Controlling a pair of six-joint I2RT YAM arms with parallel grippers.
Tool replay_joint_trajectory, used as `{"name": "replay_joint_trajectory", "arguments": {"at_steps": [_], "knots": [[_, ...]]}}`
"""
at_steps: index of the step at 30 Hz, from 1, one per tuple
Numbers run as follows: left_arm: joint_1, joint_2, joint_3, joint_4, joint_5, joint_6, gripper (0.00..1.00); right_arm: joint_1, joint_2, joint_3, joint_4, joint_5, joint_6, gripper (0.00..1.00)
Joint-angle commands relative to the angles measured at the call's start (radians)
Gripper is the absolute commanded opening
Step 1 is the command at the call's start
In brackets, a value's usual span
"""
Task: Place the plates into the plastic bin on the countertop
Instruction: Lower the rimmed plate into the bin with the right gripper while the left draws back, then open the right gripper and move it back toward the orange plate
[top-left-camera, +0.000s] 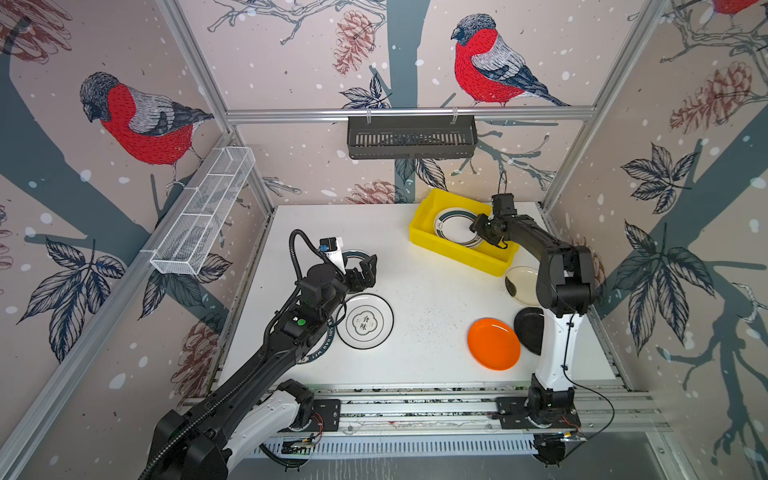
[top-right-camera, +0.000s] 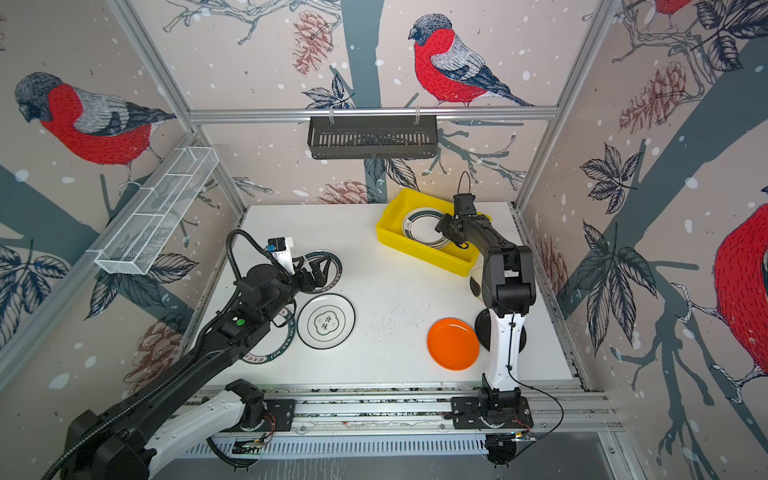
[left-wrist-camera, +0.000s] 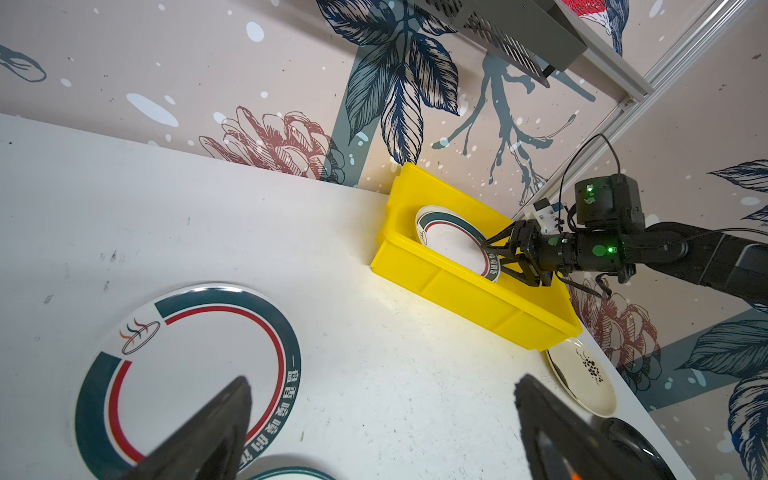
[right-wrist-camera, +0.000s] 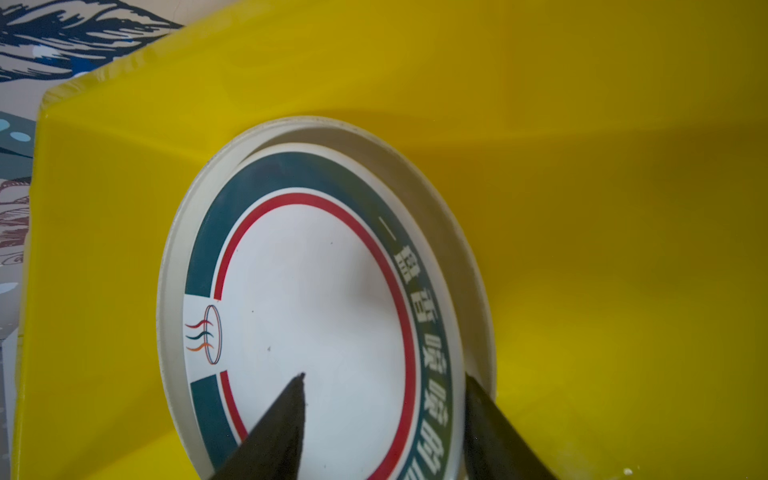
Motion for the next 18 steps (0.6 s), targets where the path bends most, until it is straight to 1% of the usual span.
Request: {"name": "replay_joint_trajectory", "arguments": {"at_steps": [1, 3, 4, 5, 8, 11, 15, 18], "knots": [[0.002, 0.001, -0.006, 0.035, 0.030, 0.011, 0.98, 0.004, -0.040, -0.006, -0.013, 0.056, -0.017, 0.71], [0.002, 0.007, -0.011, 0.049, 0.042, 0.008, 0.98, 0.004, -0.056, -0.006, -0.029, 0.075, -0.017, 0.77], [0.002, 0.013, -0.011, 0.057, 0.050, 0.008, 0.98, 0.008, -0.062, 0.010, -0.061, 0.113, -0.017, 0.84], [0.001, 0.022, -0.009, 0.059, 0.057, 0.008, 0.98, 0.010, -0.068, 0.037, -0.104, 0.154, -0.019, 0.99], [0.003, 0.046, 0.000, 0.059, 0.090, 0.016, 0.98, 0.010, -0.111, 0.083, -0.177, 0.210, -0.036, 1.00], [0.002, 0.062, 0.000, 0.067, 0.117, 0.012, 0.98, 0.007, -0.213, 0.048, -0.167, 0.228, -0.050, 1.00], [0.003, 0.077, -0.004, 0.080, 0.142, -0.002, 0.98, 0.006, -0.381, -0.080, -0.137, 0.258, -0.057, 1.00], [0.001, 0.099, -0.012, 0.105, 0.174, -0.033, 0.98, 0.007, -0.526, -0.227, -0.093, 0.243, -0.060, 1.00]]}}
